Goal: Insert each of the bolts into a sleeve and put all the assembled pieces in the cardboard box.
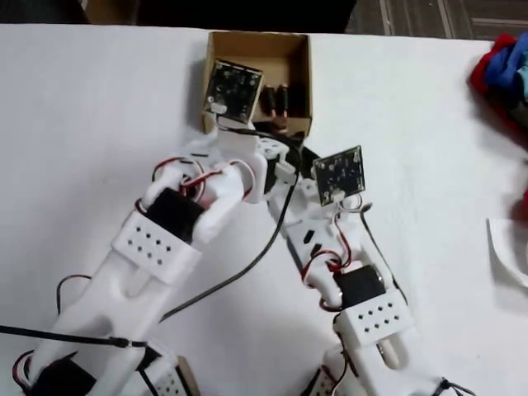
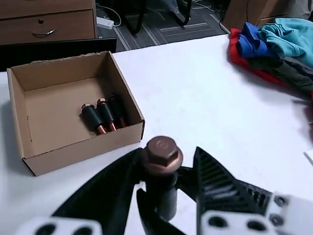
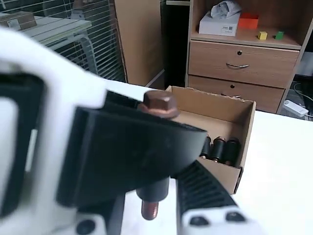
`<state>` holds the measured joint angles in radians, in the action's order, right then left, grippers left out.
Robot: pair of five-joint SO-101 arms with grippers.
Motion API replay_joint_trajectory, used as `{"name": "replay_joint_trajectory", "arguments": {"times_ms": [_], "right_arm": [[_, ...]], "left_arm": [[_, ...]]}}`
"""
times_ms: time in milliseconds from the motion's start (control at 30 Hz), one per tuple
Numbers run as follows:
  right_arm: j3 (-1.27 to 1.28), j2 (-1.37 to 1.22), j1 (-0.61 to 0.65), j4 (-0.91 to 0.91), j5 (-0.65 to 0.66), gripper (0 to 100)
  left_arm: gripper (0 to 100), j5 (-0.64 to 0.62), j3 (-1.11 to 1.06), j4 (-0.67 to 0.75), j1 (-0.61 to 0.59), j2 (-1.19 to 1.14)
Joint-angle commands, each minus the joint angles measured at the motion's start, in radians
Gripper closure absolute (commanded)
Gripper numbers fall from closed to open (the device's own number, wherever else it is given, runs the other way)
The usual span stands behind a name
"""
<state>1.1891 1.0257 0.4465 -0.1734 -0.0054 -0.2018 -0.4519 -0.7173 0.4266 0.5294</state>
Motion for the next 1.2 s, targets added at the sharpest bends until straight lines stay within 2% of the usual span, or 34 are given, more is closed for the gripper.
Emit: {"name": "replay_joint_trajectory", "arguments": {"times_ms": [0, 267, 533, 1167], "right_arm": [[-0.071, 0.025, -0.015, 0.027, -0.005, 97.8], [-0.071, 0.025, -0.015, 0.027, -0.005, 97.8], [-0.071, 0.033, -0.015, 0.027, -0.005, 97.8], [-0.071, 0.025, -0.019, 0.025, -0.005, 97.8]], "left_arm": [[83, 0.046, 0.065, 0.009, -0.011, 0.012], [83, 0.048, 0.059, 0.008, -0.012, 0.012], [83, 0.048, 0.054, -0.005, -0.133, 0.011], [83, 0.048, 0.137, -0.006, -0.141, 0.012]]}}
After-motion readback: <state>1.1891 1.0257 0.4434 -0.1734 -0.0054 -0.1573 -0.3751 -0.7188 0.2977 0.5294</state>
